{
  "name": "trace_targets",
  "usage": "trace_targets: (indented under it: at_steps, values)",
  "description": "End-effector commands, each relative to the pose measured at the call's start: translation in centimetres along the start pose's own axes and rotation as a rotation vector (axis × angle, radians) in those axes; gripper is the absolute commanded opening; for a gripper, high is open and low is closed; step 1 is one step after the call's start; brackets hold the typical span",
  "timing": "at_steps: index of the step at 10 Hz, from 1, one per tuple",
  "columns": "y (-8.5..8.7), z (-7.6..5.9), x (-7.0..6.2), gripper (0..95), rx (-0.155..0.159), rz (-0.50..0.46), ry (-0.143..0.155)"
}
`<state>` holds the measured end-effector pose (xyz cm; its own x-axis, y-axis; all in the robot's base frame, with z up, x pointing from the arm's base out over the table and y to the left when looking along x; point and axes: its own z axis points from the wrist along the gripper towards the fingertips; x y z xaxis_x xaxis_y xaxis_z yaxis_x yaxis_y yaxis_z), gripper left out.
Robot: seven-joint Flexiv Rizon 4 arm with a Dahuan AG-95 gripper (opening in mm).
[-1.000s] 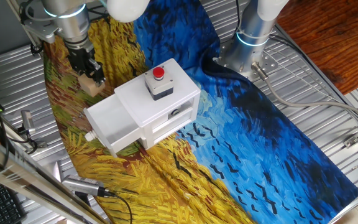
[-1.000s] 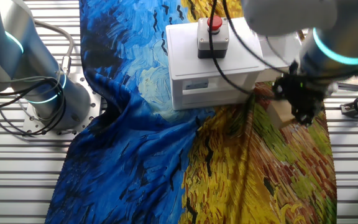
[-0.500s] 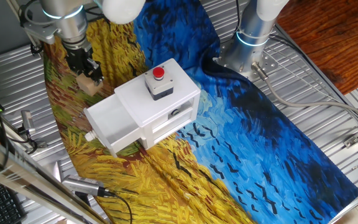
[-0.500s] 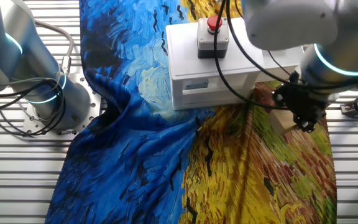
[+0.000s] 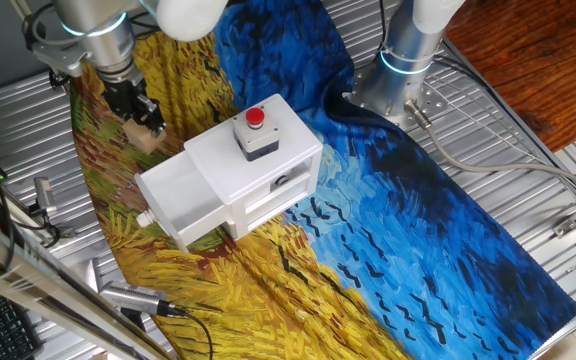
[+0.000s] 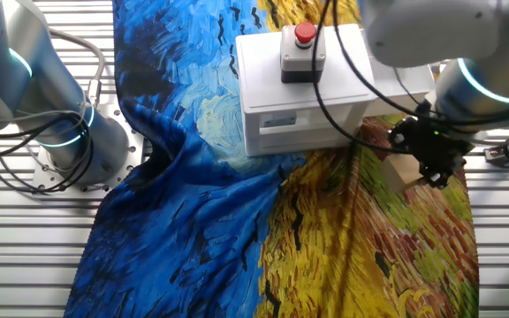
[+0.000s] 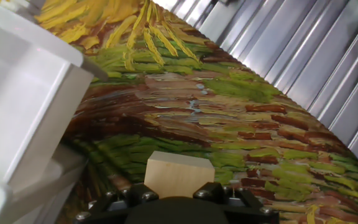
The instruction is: Take something out of a drawer
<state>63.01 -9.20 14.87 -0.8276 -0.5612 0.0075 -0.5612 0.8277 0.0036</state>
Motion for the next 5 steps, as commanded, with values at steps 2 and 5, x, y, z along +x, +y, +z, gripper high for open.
trace_targets:
  at_steps: [2,5]
  values:
    - [0.2,-0.4,0.0,0.0,-0.006,0.028,0.006]
    - [-0.2,1.5,0.0,0.0,-0.009,0.033,-0.018]
